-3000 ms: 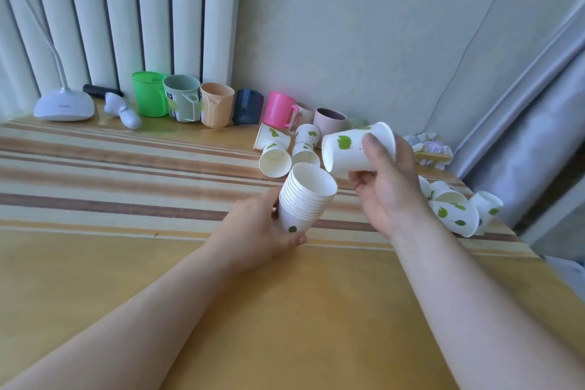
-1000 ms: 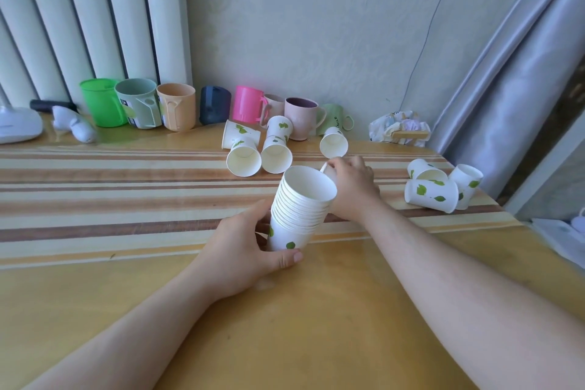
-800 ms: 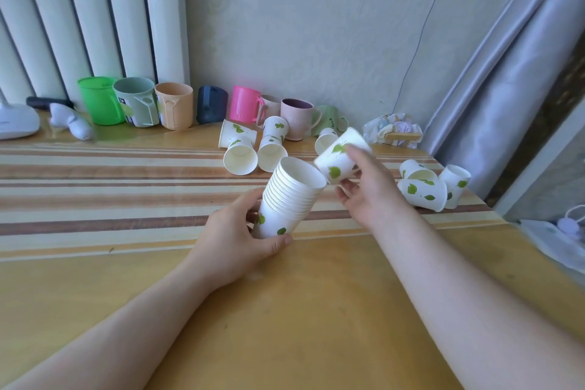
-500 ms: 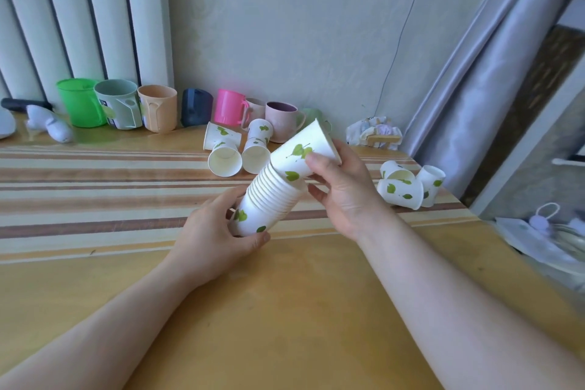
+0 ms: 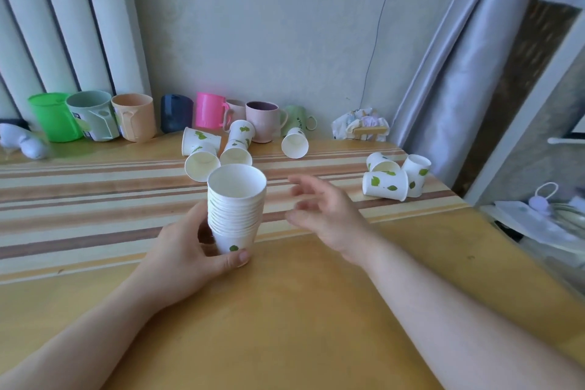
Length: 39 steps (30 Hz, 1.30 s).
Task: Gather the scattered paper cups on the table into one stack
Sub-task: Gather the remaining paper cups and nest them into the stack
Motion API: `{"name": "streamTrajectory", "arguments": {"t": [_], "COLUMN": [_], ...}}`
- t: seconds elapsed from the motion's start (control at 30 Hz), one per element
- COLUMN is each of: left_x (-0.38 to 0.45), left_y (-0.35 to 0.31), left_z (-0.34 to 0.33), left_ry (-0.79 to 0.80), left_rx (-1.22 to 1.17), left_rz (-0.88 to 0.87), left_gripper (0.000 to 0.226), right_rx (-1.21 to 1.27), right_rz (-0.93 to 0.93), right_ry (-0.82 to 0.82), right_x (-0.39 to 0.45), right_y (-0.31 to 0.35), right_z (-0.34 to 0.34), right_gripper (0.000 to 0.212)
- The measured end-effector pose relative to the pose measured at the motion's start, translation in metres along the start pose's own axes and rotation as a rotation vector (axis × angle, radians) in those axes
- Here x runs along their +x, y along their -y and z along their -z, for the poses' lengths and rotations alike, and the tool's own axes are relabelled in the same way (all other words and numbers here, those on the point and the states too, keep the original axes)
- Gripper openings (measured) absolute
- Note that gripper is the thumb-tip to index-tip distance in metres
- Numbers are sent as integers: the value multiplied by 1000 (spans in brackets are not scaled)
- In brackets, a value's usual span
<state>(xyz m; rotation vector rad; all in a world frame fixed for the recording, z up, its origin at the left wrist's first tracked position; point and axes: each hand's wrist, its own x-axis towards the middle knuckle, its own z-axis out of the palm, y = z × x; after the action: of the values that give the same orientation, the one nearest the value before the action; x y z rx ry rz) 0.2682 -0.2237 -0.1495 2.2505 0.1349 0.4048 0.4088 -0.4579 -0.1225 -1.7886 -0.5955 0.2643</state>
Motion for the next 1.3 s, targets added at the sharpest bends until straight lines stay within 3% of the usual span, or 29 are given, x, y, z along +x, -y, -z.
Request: {"name": "streamTrajectory", "arguments": {"t": [0.13,0.17,0.23,0.37,0.47,0.53,0.63,0.73,0.83,0.9,0.97,1.07,1.13,1.23,1.3], "left_x": [-1,-1,0,18,38,47,53,57,64,69,73,78,81,87,91], "left_y": [-9,-9,-10,-19,-37,-45,-58,-74,-86,-92,-96,-100,-102,-108,-112], "left_z": [-3,-2,0,16,23,17,-16,-63,-100,-114,-124,-135,-142,-153,-161], "left_ry": [-7,-7,31,290,456,459,394,272,162,142,123,70,40,8,-22], "left_rx": [4,-16,-53,-131,-184,-159,-123,-141,-154,-162,-153,-143,-138,-137,-134], "left_rz": [32,47,92,246,327,341,309,236,207,209,203,206,203,165,154], "left_gripper": [59,59,65,97,84,71,68,67,73,72,70,67,65,63,61], "right_rx": [-192,-207,-230,-230,-284,-241,148,681,1025,1154,1132,839,623,532,479], "right_rz": [-76,-119,-191,-329,-273,-230,-205,-158,-59,44,104,170,194,180,138], "right_ry": [-794,-924,-1012,-783,-701,-703,-668,-526,-402,-342,-334,-387,-376,-307,-360], "right_x": [16,18,21,22,19,18,14,15,12,10,8,9,8,7,7], "right_y": [-37,-49,-69,-82,-79,-73,-58,-45,-29,-23,-17,-18,-22,-26,-29], "right_z": [91,114,144,157,155,151,143,138,139,145,147,143,137,134,135], "right_gripper": [31,31,38,42,22,4,11,13,9,30,47,52,72,104,87]}}
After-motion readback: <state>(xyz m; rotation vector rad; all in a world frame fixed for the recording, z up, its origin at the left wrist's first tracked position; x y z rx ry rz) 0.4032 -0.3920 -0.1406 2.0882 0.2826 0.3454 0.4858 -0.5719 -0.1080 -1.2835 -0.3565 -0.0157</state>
